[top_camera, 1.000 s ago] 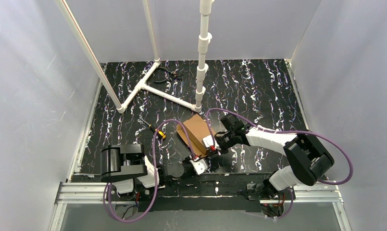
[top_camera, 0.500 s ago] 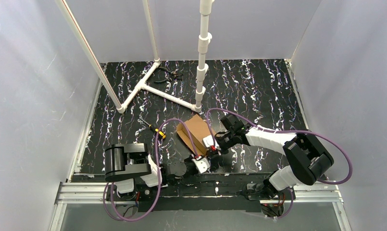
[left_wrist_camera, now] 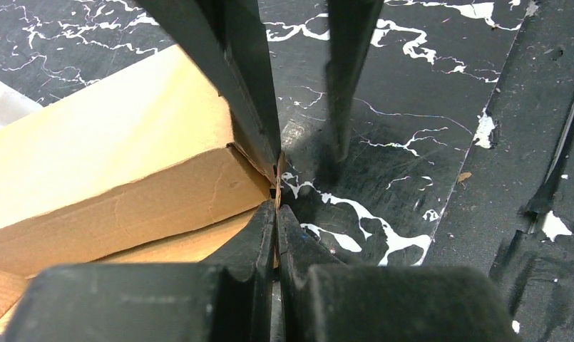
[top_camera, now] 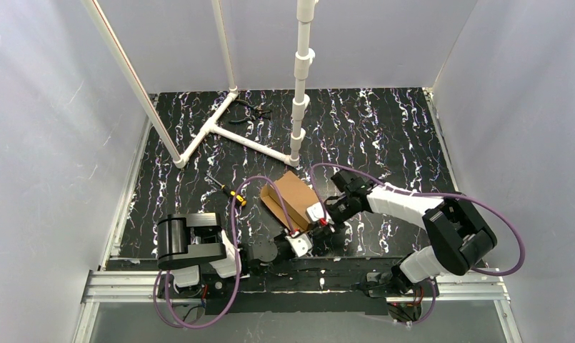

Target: Fold the paper box

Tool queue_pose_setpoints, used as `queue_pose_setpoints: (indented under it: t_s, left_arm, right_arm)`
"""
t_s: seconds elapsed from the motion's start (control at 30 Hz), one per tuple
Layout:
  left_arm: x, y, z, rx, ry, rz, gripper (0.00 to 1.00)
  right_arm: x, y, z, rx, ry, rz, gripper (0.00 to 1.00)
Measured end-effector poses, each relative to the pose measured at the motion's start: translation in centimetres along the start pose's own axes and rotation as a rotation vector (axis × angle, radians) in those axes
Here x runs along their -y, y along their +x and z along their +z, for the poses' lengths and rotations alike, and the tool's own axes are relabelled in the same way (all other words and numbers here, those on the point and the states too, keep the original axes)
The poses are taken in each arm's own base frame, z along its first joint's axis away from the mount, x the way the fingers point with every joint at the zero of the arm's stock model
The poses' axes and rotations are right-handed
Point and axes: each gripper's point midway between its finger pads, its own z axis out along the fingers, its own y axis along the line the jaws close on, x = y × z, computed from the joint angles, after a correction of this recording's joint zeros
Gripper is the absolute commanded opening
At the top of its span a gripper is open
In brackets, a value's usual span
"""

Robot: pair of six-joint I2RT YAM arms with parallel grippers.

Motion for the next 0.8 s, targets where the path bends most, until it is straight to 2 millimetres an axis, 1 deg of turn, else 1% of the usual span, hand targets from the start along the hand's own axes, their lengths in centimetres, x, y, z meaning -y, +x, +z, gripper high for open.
queue_pose_setpoints:
  t_s: [0.1, 0.17, 0.23, 0.33, 0.4, 0.47, 0.5, 0.6, 0.67, 0.73, 0.8]
  left_arm:
    - [-0.2, 0.1, 0.0, -0.002, -0.010, -0.007, 0.00]
    - [-0.3, 0.2, -0.1, -0.005, -0.017, -0.009, 0.00]
    - [-0.4, 0.3, -0.3, -0.009, -0.021, -0.010, 0.00]
    - [-0.5, 0.5, -0.4, -0.012, -0.028, -0.014, 0.00]
    - [-0.6, 0.6, -0.6, -0.014, -0.031, -0.016, 0.00]
    - [-0.7, 0.8, -0.9, -0.017, -0.033, -0.017, 0.00]
    - [-0.8, 0.8, -1.0, -0.018, -0.034, -0.017, 0.00]
    - [-0.8, 0.9, -1.1, -0.019, -0.034, -0.017, 0.00]
    - [-0.8, 0.9, -1.1, -0.018, -0.034, -0.017, 0.00]
    - [-0.8, 0.9, -1.1, -0.018, -0.034, -0.017, 0.00]
    - [-0.9, 0.9, -1.2, -0.018, -0.034, -0.017, 0.00]
  right_arm:
    - [-0.7, 0.2, -1.1, -0.002, -0.020, -0.014, 0.52]
    - [-1.6, 0.2, -2.0, -0.005, -0.039, -0.024, 0.54]
    - [-2.2, 0.0, -2.8, -0.008, -0.056, -0.027, 0.55]
    - [-2.1, -0.6, -3.9, -0.014, -0.056, -0.023, 0.60]
    - [-1.2, -1.0, -4.7, -0.023, -0.027, -0.017, 0.68]
    - [0.2, -1.3, -5.6, -0.042, 0.028, -0.018, 0.71]
    - [1.2, -1.4, -6.0, -0.053, 0.065, -0.020, 0.72]
    - [3.1, -1.3, -6.3, -0.070, 0.128, -0.027, 0.69]
    - [4.3, -1.0, -6.1, -0.081, 0.144, -0.035, 0.67]
    - [5.2, -0.6, -5.4, -0.095, 0.141, -0.050, 0.65]
    - [5.5, -0.2, -4.4, -0.111, 0.127, -0.067, 0.63]
